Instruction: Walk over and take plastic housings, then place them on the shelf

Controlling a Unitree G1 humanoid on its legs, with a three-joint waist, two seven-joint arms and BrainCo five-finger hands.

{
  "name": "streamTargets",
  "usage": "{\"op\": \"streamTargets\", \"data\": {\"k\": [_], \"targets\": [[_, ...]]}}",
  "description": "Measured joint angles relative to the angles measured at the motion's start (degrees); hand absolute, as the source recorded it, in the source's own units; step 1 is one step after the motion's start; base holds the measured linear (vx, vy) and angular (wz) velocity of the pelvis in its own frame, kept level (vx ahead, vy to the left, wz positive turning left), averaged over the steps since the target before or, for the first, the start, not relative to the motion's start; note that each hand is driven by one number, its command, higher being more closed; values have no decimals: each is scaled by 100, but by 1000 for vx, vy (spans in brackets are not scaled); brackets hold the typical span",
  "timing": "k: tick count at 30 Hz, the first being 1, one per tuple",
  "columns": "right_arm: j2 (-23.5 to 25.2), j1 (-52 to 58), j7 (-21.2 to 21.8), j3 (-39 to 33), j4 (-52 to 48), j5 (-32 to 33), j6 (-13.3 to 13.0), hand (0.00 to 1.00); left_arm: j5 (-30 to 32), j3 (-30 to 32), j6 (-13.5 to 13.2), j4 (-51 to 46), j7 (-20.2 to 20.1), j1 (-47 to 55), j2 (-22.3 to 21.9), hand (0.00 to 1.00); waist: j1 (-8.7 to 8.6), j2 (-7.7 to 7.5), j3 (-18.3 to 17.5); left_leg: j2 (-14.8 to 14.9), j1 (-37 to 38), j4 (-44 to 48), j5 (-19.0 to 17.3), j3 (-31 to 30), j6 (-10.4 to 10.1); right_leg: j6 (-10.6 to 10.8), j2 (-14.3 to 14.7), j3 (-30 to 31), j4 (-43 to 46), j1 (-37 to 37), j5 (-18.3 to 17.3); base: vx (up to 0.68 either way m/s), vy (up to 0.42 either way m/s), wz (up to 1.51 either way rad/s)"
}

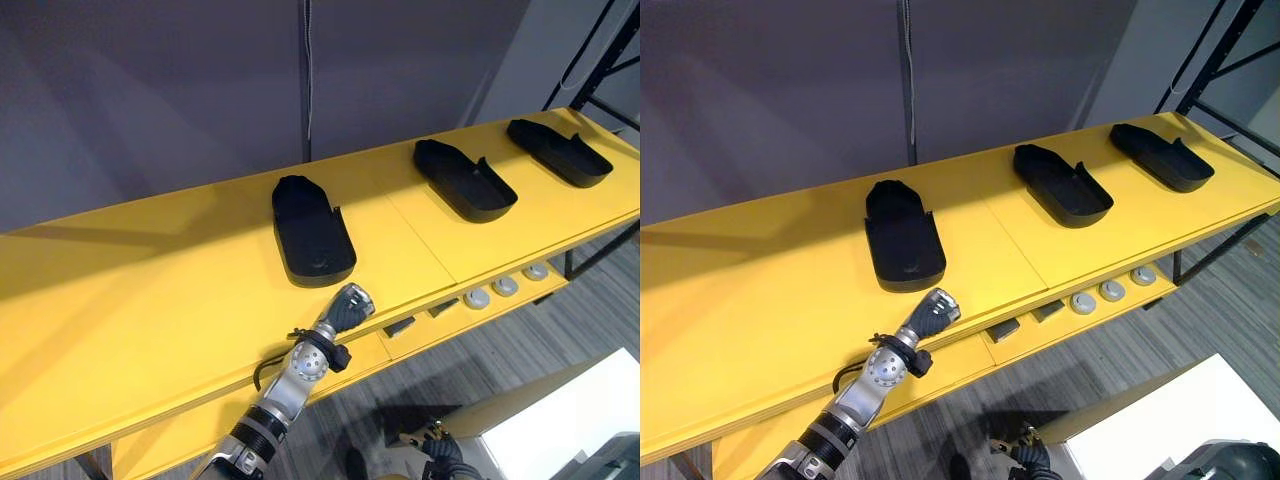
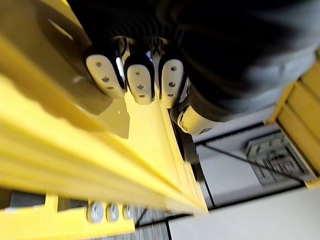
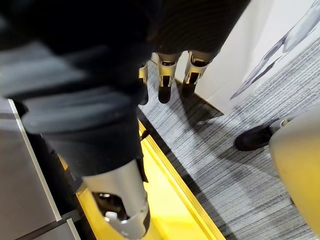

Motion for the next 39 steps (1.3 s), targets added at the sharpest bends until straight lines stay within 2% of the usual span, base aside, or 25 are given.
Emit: {"op": "streamTargets", "data": {"k": [9, 13, 19, 24, 31, 33, 36, 39], "targets": [[0, -37, 15, 6, -2, -4, 0, 0, 0, 293, 12, 421, 202, -558, 14, 100, -34, -2, 194, 4, 16, -37, 8, 3, -6, -1, 6, 3, -17, -4, 2, 0, 0, 0], [7, -73, 55, 16, -2, -8, 0, 0, -1, 358, 46, 602, 314, -773, 36, 100, -143, -5, 228, 3, 19, -67, 8, 11, -7, 0, 6, 7, -16, -20, 1, 0, 0, 0], [9, -70, 77, 17, -2, -10, 0, 0, -4, 434, 94, 858, 390, -1125, 23, 100, -169, 1, 306, 6, 19, -81, 8, 40, -9, 0, 11, 39, -2, -41, 1, 11, 2, -2], [39, -90, 75, 15, 1, -10, 0, 0, -12, 524, 100, 907, 430, -1223, 60, 100, -276, 8, 313, 2, 18, -106, 9, 109, -11, 0, 10, 100, 8, -73, 2, 18, 6, -7], [38, -70, 65, 1, 7, -5, 1, 0, -331, 524, 97, 858, 428, -1234, 56, 100, -285, 13, 327, -3, 20, -108, 16, 87, -20, 0, 2, 79, 13, -64, 2, 0, 0, 2], [36, -73, 47, -5, 7, -1, 1, 0, -366, 523, 106, 733, 427, -1170, 59, 100, -287, 29, 352, -9, 24, -99, 26, 18, -29, 0, -9, 15, 14, -32, 2, -1, -1, 17], [33, -108, 19, -5, 7, 1, 1, 0, -596, 519, 99, -173, 426, -754, 101, 100, -257, 43, 392, -10, 22, -93, 61, -90, -16, -1, -22, -77, 17, 15, 0, -7, -3, 19], [-27, -100, -7, -1, 8, 1, 1, 0, -946, 517, 47, -1473, 399, -280, 98, 100, -92, 63, 408, -26, -17, -71, 106, -190, -16, 3, -41, -157, 19, 25, -8, -20, -5, 20]]}}
